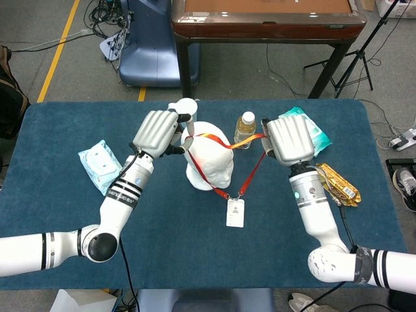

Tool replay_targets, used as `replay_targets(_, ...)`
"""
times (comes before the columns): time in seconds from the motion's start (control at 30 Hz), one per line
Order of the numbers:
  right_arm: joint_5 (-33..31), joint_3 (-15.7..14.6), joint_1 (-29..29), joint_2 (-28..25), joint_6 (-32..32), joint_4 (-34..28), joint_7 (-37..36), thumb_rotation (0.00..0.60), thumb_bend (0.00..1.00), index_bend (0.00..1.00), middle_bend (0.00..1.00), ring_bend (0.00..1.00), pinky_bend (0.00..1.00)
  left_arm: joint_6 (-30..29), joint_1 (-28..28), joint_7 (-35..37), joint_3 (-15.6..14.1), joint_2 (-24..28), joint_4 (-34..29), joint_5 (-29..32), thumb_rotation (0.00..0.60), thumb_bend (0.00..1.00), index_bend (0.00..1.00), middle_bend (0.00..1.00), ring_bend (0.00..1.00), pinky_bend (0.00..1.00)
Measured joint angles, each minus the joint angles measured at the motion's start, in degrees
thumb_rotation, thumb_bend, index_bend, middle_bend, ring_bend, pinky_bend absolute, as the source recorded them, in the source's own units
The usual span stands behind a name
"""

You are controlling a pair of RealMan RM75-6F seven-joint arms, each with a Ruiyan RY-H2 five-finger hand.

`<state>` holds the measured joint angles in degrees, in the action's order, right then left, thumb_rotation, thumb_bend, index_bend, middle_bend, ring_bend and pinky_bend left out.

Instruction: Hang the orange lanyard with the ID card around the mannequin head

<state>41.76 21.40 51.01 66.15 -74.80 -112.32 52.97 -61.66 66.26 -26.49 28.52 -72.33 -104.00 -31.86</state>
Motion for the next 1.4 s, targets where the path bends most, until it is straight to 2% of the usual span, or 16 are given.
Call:
replay_targets(0.33, -6.7, 1.4, 5.4, 3.5, -1.0, 4.5, 5.2, 0.6, 0.43, 0.62, 1.0, 1.0, 1.0, 0.9, 2.9, -1.8, -0.8, -1.8, 7.2, 2.8, 0.6, 0.43, 0.59, 1.0, 0.94, 0.89)
replay_targets(0.67, -14.6, 2.9, 10.8, 8.5, -1.4, 11.8, 8.6, 0.6, 0.43, 0.62, 1.0, 1.0, 1.0, 4.2, 5.5, -2.0, -1.3, -5.0, 18.2, 5.6, 0.6, 0.43, 0.59, 1.0, 0.94, 0.89)
replay_targets(1.03, -18.4, 3.1, 15.0, 12.7, -1.2, 17.7, 10.7, 0.6, 0.43, 0.62, 1.0, 1.0, 1.0, 7.8, 8.1, -2.4, -1.7, -8.7, 28.8, 8.8, 0.6, 0.43, 0.59, 0.99, 0.91, 0.89)
replay_targets(1.1, -19.2, 3.1, 15.4, 13.2, -1.4, 18.3, 11.2, 0.6, 0.43, 0.62, 1.0, 1.0, 1.0, 8.2, 8.6, -2.9, -2.0, -9.5, 30.4, 9.2, 0.6, 0.43, 0.55, 0.95, 0.87, 0.88)
replay_targets(1.17, -20.1, 3.2, 15.9, 13.7, -1.6, 19.0, 11.8, 0.6, 0.42, 0.58, 1.0, 1.0, 1.0, 8.6, 9.0, -3.6, -2.4, -10.2, 31.8, 9.5, 0.6, 0.42, 0.47, 0.83, 0.75, 0.88)
replay_targets(1.2, -20.5, 3.2, 16.1, 13.9, -1.7, 19.3, 12.0, 0.6, 0.42, 0.51, 1.0, 1.0, 1.0, 8.8, 9.1, -4.0, -2.6, -10.5, 32.2, 9.8, 0.6, 0.4, 0.41, 0.72, 0.66, 0.86)
replay_targets(1.23, -20.9, 3.2, 16.2, 14.1, -1.7, 19.5, 12.2, 0.6, 0.41, 0.38, 1.0, 1.0, 1.0, 9.0, 9.2, -4.3, -2.7, -10.6, 32.5, 10.1, 0.6, 0.34, 0.32, 0.57, 0.54, 0.81)
replay_targets(1.27, -21.4, 3.2, 16.4, 14.3, -1.7, 19.7, 12.5, 0.6, 0.41, 0.3, 1.0, 1.0, 1.0, 9.2, 9.3, -4.8, -2.8, -10.7, 32.7, 10.7, 0.6, 0.27, 0.26, 0.44, 0.44, 0.76)
replay_targets(1.3, -21.7, 3.2, 16.6, 14.4, -1.7, 19.8, 12.7, 0.6, 0.4, 0.17, 1.0, 1.0, 1.0, 9.4, 9.4, -5.1, -2.9, -10.7, 32.8, 11.2, 0.6, 0.23, 0.22, 0.36, 0.39, 0.72)
replay_targets(1.33, -21.9, 3.2, 16.8, 14.6, -1.7, 19.9, 12.8, 0.6, 0.37, 0.08, 1.0, 1.0, 1.0, 9.6, 9.5, -5.4, -2.9, -10.7, 33.0, 11.8, 0.6, 0.18, 0.18, 0.27, 0.31, 0.65)
replay_targets(1.4, -22.2, 3.2, 16.9, 14.6, -1.7, 20.0, 12.9, 0.6, 0.3, 0.01, 1.0, 1.0, 1.0, 9.9, 9.7, -6.0, -2.9, -10.7, 33.1, 12.9, 0.6, 0.11, 0.09, 0.12, 0.19, 0.53)
